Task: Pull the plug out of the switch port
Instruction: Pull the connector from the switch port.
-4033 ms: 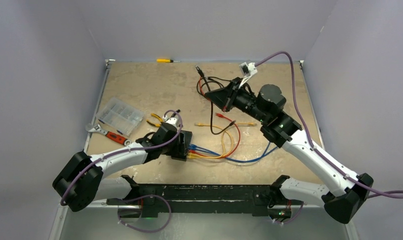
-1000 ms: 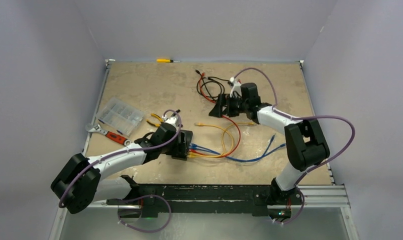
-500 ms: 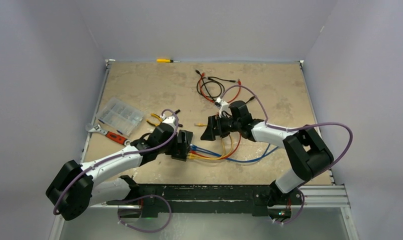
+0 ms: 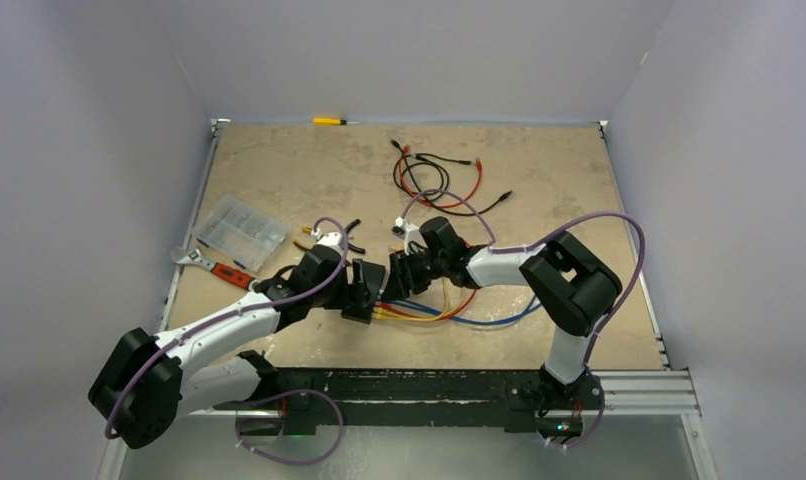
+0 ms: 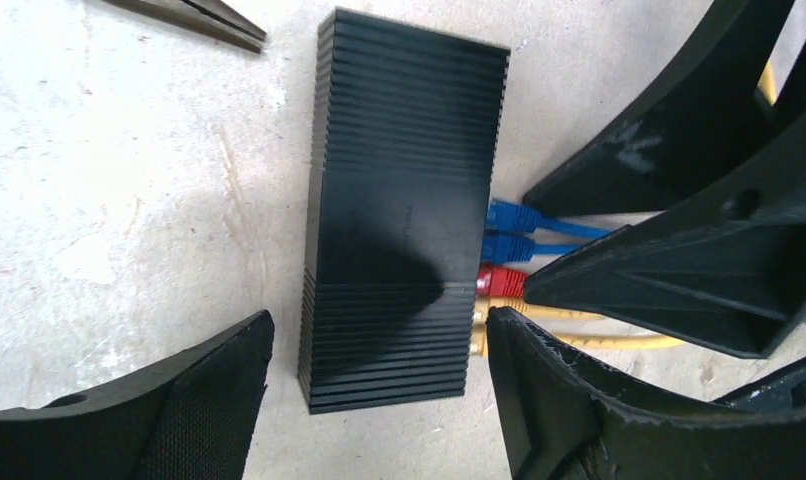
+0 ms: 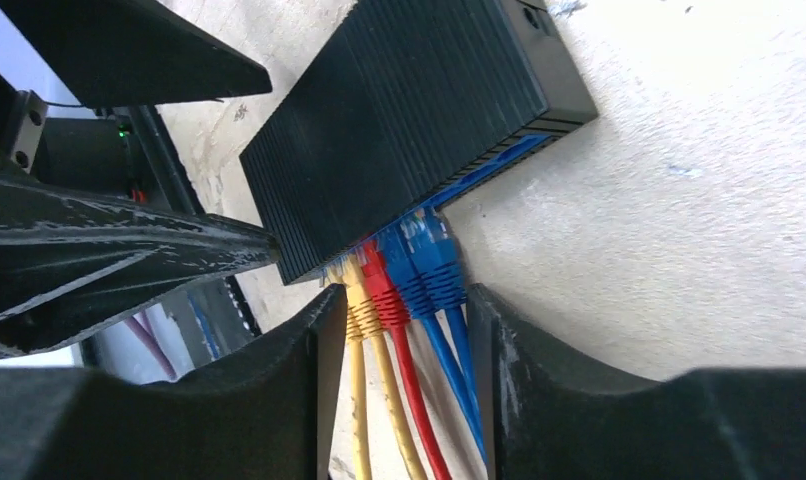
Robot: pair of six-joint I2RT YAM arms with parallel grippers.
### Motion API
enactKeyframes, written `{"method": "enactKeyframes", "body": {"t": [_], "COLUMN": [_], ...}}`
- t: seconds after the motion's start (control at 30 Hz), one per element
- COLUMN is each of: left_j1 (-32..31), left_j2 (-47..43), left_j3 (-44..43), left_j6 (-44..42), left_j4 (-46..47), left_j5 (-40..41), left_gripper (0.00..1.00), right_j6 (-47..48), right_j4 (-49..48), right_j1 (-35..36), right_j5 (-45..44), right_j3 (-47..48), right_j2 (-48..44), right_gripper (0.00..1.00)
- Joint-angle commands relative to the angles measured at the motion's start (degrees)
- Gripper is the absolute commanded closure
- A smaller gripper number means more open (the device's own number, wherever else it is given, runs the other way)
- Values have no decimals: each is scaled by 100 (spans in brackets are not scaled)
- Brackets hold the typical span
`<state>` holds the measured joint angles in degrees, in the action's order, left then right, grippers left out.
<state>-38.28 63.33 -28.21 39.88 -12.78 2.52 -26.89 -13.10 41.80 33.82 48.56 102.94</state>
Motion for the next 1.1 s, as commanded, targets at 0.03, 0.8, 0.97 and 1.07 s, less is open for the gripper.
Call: {"method": "enactKeyframes", "body": {"t": [0.03,0.8,0.97,1.07], "left_j1": [54,-45,-63,-70], "left_j2": [-254,92,250,272], "left_j3": [-70,0,32,58], "left_j6": [-32,-334,-374,-383], "left_j4": [-350,-234,-163,-122], "left_j5": [279,-185,-226,-226], "left_gripper": [25,19,19,19], "right_j6": [-406,-750,-790,-800], "right_j4": [-409,-803,-905,-958], "right_j1": [128,115,48,15], "right_j5": [213,441,454,468], "right_j3": [-4,93,76,75], "right_j2": [80,380,483,552], "right_gripper": [60,54,55,56]}}
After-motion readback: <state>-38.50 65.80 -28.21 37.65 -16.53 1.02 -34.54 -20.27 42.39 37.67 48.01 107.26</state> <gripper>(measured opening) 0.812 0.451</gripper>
